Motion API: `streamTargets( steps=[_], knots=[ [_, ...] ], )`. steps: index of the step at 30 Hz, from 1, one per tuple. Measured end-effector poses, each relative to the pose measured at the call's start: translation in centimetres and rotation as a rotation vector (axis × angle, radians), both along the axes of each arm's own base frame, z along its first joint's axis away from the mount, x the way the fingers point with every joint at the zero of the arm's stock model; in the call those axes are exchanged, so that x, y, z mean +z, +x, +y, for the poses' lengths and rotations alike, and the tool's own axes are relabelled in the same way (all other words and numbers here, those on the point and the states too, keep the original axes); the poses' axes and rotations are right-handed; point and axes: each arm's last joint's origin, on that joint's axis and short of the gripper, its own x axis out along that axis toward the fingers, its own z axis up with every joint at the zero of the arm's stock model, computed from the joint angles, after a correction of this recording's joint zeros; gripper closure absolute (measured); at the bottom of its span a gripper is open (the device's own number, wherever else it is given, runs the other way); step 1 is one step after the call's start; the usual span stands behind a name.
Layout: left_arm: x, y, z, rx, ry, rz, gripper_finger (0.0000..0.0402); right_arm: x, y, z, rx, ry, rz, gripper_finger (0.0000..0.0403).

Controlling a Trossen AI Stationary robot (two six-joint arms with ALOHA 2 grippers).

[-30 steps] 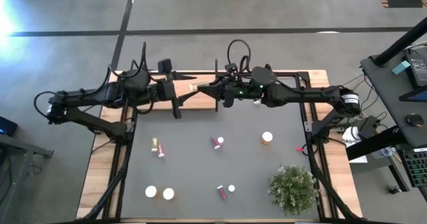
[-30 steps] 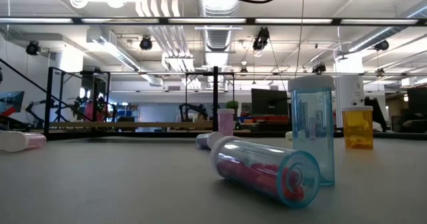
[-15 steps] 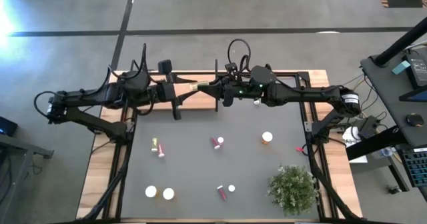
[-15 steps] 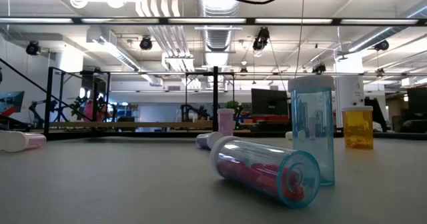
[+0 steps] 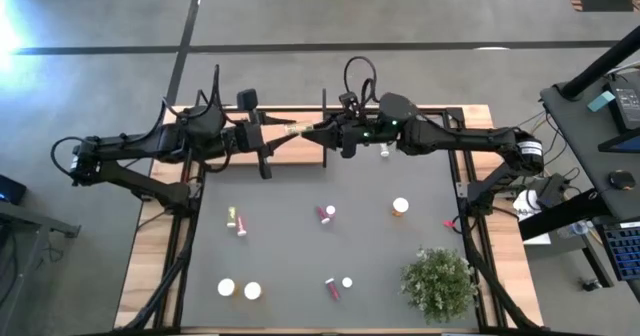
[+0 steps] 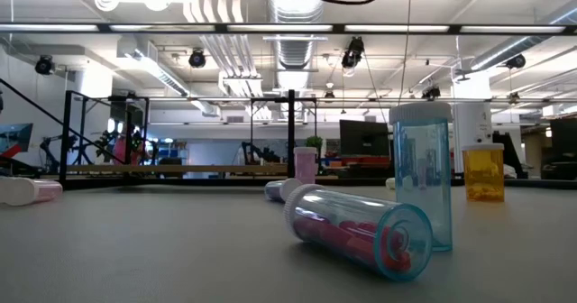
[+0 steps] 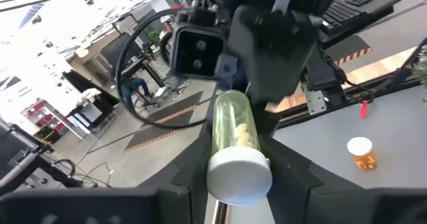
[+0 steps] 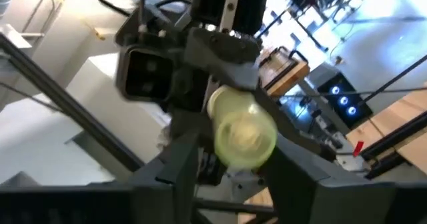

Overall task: Pick and place medicine bottles onto shelf by color
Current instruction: Put the middle yellow pill bottle on the shelf

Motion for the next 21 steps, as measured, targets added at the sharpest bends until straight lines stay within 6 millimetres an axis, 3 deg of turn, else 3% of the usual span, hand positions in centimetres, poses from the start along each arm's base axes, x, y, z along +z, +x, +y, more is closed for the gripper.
streamTargets(
  steps=[8, 14, 21],
  knots=[
    [-0.9, -0.2, 0.4, 0.111, 0.011, 0.094, 0.0306, 1.3, -4.7, -0.4, -0.073, -0.035, 0.235, 0.0173],
    [-2.6, -0.4, 1.6, 0.245, -0.041, 0.243, 0.0306, 1.8, -8.8, -0.3, -0.312, -0.098, 0.421, 0.0170],
    [-5.5, 0.0, 4.8, 0.432, -0.209, 0.413, 0.0306, 1.8, -11.5, -0.1, -0.446, -0.162, 0.553, 0.0174]
  ],
)
